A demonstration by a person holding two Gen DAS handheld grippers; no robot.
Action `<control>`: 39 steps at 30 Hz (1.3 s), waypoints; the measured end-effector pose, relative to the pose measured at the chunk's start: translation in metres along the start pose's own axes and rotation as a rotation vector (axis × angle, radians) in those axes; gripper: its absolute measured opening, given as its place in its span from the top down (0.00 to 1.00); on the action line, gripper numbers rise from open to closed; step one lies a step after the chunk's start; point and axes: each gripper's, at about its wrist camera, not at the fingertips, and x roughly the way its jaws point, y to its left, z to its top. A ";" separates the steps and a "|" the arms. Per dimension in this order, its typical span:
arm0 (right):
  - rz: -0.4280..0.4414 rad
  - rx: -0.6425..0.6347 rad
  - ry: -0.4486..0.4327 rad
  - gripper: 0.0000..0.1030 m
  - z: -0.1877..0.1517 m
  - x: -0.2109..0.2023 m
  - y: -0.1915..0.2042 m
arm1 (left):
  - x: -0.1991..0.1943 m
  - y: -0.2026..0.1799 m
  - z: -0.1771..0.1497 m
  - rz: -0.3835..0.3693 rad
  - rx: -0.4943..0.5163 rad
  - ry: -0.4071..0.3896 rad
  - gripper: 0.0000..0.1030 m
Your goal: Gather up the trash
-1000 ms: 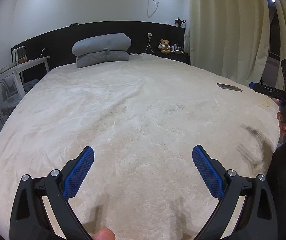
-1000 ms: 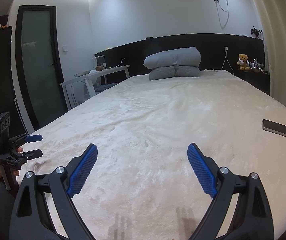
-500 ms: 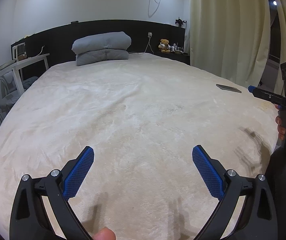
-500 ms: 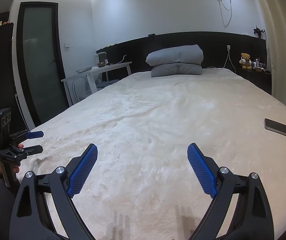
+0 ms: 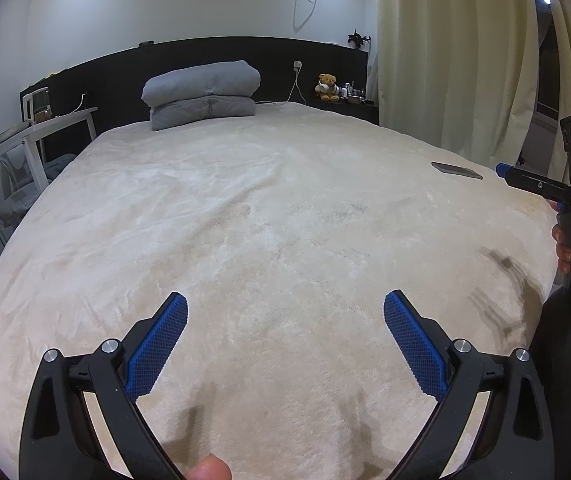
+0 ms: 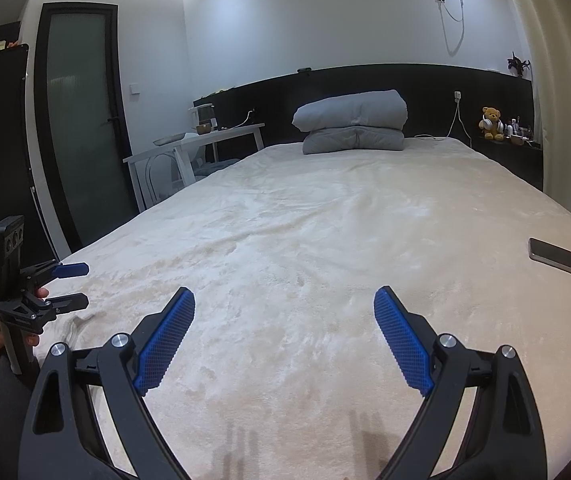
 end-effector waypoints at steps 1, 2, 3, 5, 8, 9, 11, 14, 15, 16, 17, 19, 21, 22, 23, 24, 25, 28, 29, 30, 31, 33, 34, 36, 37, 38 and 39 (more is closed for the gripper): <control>0.003 0.001 0.001 0.13 0.000 0.000 0.000 | 0.000 0.000 0.000 0.001 0.000 0.001 0.06; 0.004 0.000 0.002 0.13 0.000 0.000 0.001 | 0.001 0.000 0.000 0.000 0.000 0.001 0.06; 0.000 -0.003 0.003 0.13 0.000 0.000 0.001 | 0.001 -0.001 0.000 -0.001 0.000 0.003 0.06; 0.004 -0.006 0.007 0.13 0.000 0.000 0.002 | 0.001 -0.001 0.000 0.003 0.001 0.004 0.06; 0.002 -0.011 0.012 0.13 0.000 0.001 0.003 | 0.002 -0.001 -0.001 0.007 0.003 0.009 0.06; 0.001 -0.012 0.012 0.13 0.000 0.000 0.003 | 0.002 -0.002 -0.001 0.007 0.004 0.010 0.06; -0.003 -0.014 0.010 0.13 0.000 0.000 0.003 | 0.002 -0.002 -0.001 0.009 0.006 0.012 0.06; -0.006 -0.014 0.012 0.13 0.000 0.001 0.004 | 0.002 -0.002 -0.001 0.011 0.007 0.013 0.06; -0.005 -0.015 0.012 0.13 0.000 0.001 0.005 | 0.002 -0.002 -0.001 0.011 0.007 0.013 0.06; -0.003 -0.014 0.013 0.13 0.000 0.002 0.005 | 0.002 -0.002 -0.002 0.010 0.006 0.013 0.06; -0.004 -0.015 0.014 0.13 0.000 0.002 0.005 | 0.002 -0.002 -0.002 0.010 0.006 0.014 0.06; -0.005 -0.018 0.016 0.13 0.000 0.003 0.006 | 0.002 -0.002 -0.002 0.013 0.007 0.013 0.06; -0.002 -0.018 0.018 0.13 -0.001 0.005 0.006 | 0.002 -0.003 -0.002 0.014 0.008 0.013 0.06; -0.001 -0.018 0.019 0.13 -0.001 0.005 0.006 | 0.002 -0.003 -0.002 0.013 0.008 0.013 0.06; -0.003 -0.019 0.019 0.13 -0.001 0.005 0.006 | 0.002 -0.003 -0.002 0.012 0.010 0.014 0.06; -0.001 -0.018 0.019 0.13 -0.001 0.005 0.006 | 0.002 -0.003 -0.003 0.012 0.011 0.016 0.06; -0.003 -0.018 0.019 0.13 -0.001 0.005 0.006 | 0.002 -0.002 -0.003 0.014 0.013 0.017 0.06; -0.001 -0.018 0.020 0.13 -0.001 0.005 0.006 | 0.002 -0.003 -0.004 0.012 0.020 0.018 0.06; -0.002 -0.019 0.020 0.13 -0.002 0.005 0.006 | 0.002 -0.003 -0.004 0.012 0.022 0.018 0.06; -0.002 -0.019 0.020 0.13 -0.002 0.005 0.006 | 0.002 -0.003 -0.004 0.010 0.023 0.017 0.06; 0.000 -0.017 0.021 0.13 -0.002 0.005 0.006 | 0.002 -0.003 -0.004 0.010 0.023 0.017 0.06; -0.001 -0.018 0.020 0.13 -0.002 0.005 0.006 | 0.002 -0.003 -0.004 0.009 0.022 0.018 0.06; 0.000 -0.018 0.020 0.13 -0.002 0.005 0.006 | 0.002 -0.003 -0.003 0.009 0.022 0.017 0.06; 0.000 -0.018 0.020 0.13 -0.002 0.005 0.006 | 0.001 -0.003 -0.004 0.012 0.021 0.016 0.06; 0.000 -0.018 0.021 0.13 -0.002 0.005 0.006 | 0.001 -0.003 -0.004 0.012 0.020 0.016 0.06; -0.001 -0.018 0.020 0.13 -0.002 0.005 0.006 | 0.001 -0.003 -0.004 0.012 0.019 0.015 0.06; 0.000 -0.019 0.020 0.13 -0.002 0.005 0.006 | 0.001 -0.002 -0.004 0.011 0.018 0.015 0.06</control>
